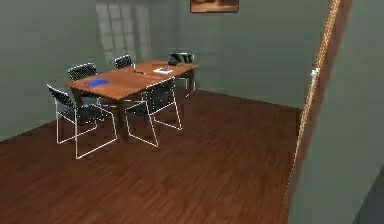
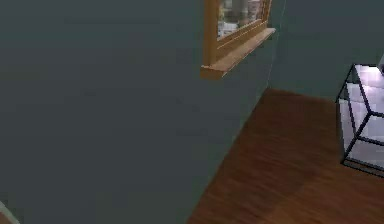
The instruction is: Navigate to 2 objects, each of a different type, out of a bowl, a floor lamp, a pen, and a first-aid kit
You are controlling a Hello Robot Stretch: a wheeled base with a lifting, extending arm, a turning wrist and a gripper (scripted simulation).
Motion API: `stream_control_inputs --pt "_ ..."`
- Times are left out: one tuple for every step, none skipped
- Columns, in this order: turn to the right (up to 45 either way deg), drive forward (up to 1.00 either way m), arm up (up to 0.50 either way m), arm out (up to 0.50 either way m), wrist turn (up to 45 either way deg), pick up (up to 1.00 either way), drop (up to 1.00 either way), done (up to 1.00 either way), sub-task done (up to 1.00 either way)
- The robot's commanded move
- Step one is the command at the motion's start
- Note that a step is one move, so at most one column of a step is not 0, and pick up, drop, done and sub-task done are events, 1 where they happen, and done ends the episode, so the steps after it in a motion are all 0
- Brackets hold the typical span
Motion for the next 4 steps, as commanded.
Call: stream_control_inputs --pt "-45.0 0.00 0.00 0.00 0.0 0.00 0.00 0.00 0.00" --pt "-45.0 0.00 0.00 0.00 0.0 0.00 0.00 0.00 0.00" --pt "-45.0 0.00 0.00 0.00 0.0 0.00 0.00 0.00 0.00" --pt "-12.0 0.00 0.00 0.00 0.0 0.00 0.00 0.00 0.00"
